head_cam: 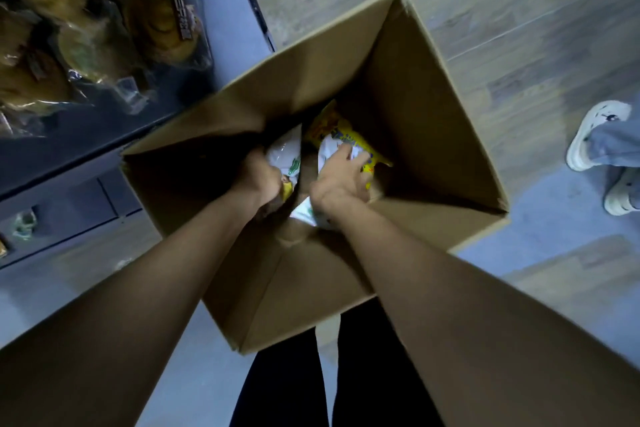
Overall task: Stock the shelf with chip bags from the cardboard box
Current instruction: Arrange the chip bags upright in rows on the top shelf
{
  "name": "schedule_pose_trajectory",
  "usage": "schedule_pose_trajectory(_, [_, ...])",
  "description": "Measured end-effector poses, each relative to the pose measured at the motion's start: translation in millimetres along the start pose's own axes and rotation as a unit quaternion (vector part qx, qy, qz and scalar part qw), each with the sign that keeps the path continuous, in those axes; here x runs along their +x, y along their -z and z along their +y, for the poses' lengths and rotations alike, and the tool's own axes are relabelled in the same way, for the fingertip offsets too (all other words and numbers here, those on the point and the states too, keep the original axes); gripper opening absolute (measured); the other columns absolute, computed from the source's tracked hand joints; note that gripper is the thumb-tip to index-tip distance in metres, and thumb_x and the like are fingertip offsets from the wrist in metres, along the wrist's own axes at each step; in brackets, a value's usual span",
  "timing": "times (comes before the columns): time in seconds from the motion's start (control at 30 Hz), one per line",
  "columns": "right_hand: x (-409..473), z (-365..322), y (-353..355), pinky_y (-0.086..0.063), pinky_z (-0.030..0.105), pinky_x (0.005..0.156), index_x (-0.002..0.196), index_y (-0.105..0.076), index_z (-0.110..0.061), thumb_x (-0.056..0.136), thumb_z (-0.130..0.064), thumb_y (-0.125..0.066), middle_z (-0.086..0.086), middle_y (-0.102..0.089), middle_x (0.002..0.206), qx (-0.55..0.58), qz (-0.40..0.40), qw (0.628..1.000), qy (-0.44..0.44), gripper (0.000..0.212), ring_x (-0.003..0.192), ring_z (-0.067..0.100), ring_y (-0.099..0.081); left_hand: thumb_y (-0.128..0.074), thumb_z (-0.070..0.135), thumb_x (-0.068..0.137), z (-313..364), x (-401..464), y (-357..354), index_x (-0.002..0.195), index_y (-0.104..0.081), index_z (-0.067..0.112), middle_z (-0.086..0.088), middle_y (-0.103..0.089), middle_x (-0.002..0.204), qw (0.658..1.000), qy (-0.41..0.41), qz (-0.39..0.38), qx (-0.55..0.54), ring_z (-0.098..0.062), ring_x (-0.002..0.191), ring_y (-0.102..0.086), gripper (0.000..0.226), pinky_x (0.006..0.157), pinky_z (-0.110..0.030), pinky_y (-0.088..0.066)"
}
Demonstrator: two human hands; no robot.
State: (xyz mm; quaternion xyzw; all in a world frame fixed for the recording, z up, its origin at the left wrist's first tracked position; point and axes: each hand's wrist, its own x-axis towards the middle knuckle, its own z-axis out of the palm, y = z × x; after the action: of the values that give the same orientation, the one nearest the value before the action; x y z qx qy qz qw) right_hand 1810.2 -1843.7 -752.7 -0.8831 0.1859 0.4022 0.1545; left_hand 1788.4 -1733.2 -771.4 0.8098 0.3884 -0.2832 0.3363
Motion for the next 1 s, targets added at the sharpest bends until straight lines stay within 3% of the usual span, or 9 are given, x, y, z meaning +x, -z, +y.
schedule_pose_trajectory(0.1, [12,6,55,-0.041,0.049,0.094,0.143,-0.026,-0.02,0.086,-0.01,-0.064,0.01,-0.021,0.147,-0.082,0.03,0.988,0.124,0.069,0.127,0.037,-0.038,-0.044,-0.001,0.094,3,-14,-6,0.129,-0.055,0.003,-0.019,-0.059,0.127,0.985,0.081,-0.047,-0.146,-0.031,0.113,-0.057,0.036,0.086,-0.027,-0.042])
schedule_pose_trajectory(0.2, [28,10,75,-0.042,0.045,0.095,0.145,-0.026,-0.02,0.086,-0.005,-0.062,0.009,-0.023,0.148,-0.11,0.019,0.98,0.166,0.071,0.126,0.038,-0.042,-0.044,0.001,0.096,6,-20,-17,0.125,-0.056,0.019,-0.009,-0.065,0.108,0.933,0.165,-0.148,-0.285,-0.023,0.085,-0.061,0.036,0.07,-0.03,-0.047])
schedule_pose_trajectory(0.33, [39,25,56,-0.04,0.043,0.1,0.148,-0.024,-0.02,0.078,-0.002,-0.07,0.01,-0.021,0.152,-0.142,-0.053,0.972,0.181,0.085,0.127,0.039,-0.042,-0.045,-0.002,0.095,-7,-13,-39,0.122,-0.054,0.013,-0.01,-0.063,0.112,0.921,0.189,-0.166,-0.296,-0.024,0.083,-0.063,0.031,0.065,-0.031,-0.051])
schedule_pose_trajectory(0.4, [44,32,43,-0.04,0.046,0.101,0.148,-0.022,-0.02,0.079,-0.002,-0.069,0.01,-0.019,0.153,-0.151,-0.06,0.969,0.185,0.086,0.128,0.039,-0.04,-0.053,-0.002,0.091,-21,-8,-51,0.122,-0.055,0.003,-0.016,-0.062,0.121,0.949,0.186,-0.105,-0.232,-0.032,0.101,-0.062,0.032,0.082,-0.036,-0.052])
schedule_pose_trajectory(0.5, [50,38,35,-0.042,0.048,0.099,0.149,-0.022,-0.021,0.085,-0.002,-0.058,0.01,-0.02,0.153,-0.155,-0.036,0.97,0.186,0.076,0.127,0.038,-0.04,-0.063,0.007,0.085,-32,-7,-58,0.128,-0.05,0.007,-0.017,-0.058,0.127,0.992,0.122,0.016,-0.026,-0.034,0.116,-0.056,0.045,0.1,-0.037,-0.045])
schedule_pose_trajectory(0.57, [52,38,38,-0.042,0.045,0.097,0.149,-0.024,-0.021,0.087,-0.002,-0.056,0.009,-0.022,0.152,-0.15,-0.038,0.97,0.187,0.072,0.127,0.038,-0.041,-0.064,0.008,0.085,-25,-15,-55,0.127,-0.047,0.009,-0.016,-0.053,0.126,0.995,0.058,0.08,0.03,-0.036,0.114,-0.054,0.045,0.095,-0.041,-0.045])
schedule_pose_trajectory(0.67, [54,35,43,-0.042,0.042,0.097,0.148,-0.026,-0.021,0.089,-0.004,-0.053,0.009,-0.023,0.153,-0.134,-0.053,0.971,0.191,0.068,0.128,0.038,-0.042,-0.059,0.018,0.088,-3,-35,-49,0.11,-0.051,0.009,-0.013,-0.054,0.113,0.986,-0.023,0.15,0.076,-0.036,0.101,-0.058,0.025,0.077,-0.043,-0.048])
schedule_pose_trajectory(0.8, [52,36,42,-0.041,0.044,0.097,0.147,-0.027,-0.02,0.093,-0.011,-0.052,0.011,-0.024,0.152,-0.132,-0.047,0.971,0.194,0.06,0.129,0.038,-0.04,-0.055,0.023,0.089,11,-53,-59,0.118,-0.052,0.007,-0.014,-0.055,0.116,0.982,-0.067,0.108,0.139,-0.034,0.105,-0.056,0.033,0.08,-0.041,-0.047])
schedule_pose_trajectory(1.0, [59,42,36,-0.043,0.044,0.095,0.145,-0.028,-0.022,0.09,-0.005,-0.054,0.009,-0.028,0.149,-0.128,-0.026,0.969,0.208,0.064,0.126,0.037,-0.044,-0.07,0.023,0.081,-4,-45,-79,0.143,-0.029,0.013,-0.013,-0.028,0.141,0.982,-0.031,0.093,0.161,-0.031,0.123,-0.039,0.076,0.097,-0.041,-0.042])
